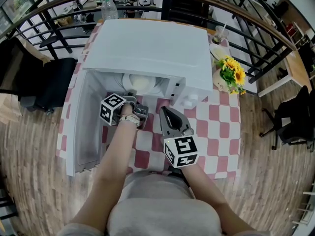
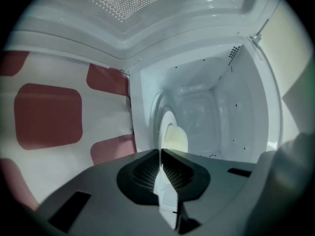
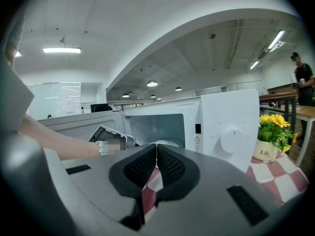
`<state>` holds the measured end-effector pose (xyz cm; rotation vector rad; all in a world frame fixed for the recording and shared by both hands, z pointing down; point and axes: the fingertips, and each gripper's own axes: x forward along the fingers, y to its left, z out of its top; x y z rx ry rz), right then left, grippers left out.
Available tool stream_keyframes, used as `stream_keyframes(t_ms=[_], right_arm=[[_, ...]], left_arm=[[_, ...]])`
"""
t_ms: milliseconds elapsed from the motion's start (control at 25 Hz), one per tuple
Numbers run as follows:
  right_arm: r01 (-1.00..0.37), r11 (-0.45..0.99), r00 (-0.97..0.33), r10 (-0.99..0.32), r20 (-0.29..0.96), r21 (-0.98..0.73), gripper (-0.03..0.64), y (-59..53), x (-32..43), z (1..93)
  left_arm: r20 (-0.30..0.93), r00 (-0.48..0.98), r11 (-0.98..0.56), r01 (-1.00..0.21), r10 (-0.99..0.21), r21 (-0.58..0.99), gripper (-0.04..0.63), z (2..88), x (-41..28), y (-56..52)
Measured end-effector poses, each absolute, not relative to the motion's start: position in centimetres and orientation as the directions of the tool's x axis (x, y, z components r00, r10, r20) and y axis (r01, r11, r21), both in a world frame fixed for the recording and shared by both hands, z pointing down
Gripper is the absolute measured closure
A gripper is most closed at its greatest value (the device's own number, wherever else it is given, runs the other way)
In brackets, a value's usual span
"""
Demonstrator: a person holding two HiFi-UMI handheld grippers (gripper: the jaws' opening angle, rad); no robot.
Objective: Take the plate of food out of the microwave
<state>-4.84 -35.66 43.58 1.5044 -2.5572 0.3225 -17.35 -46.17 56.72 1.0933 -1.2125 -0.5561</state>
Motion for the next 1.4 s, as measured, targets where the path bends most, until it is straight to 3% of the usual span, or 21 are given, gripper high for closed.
stream_keyframes(t_ms=[400,1400], right_arm=[[-0.875,0.473,-0.483,-0.844,0.234,-0.1,0.592,-35.3,-4.9,43.3],[-0.87,0.488,-0.491,-0.847,0.205,-0.068,0.592,-33.6,-5.2,41.6]], left_arm=[[0.326,0.327,0.282,-0.175,-0.887,0.943,0.586,55.4,-17.1,-45.6],[0.192,0.396,0.145,-0.145,-0.898,0.979,0.586,51.7,-15.9,-41.0]])
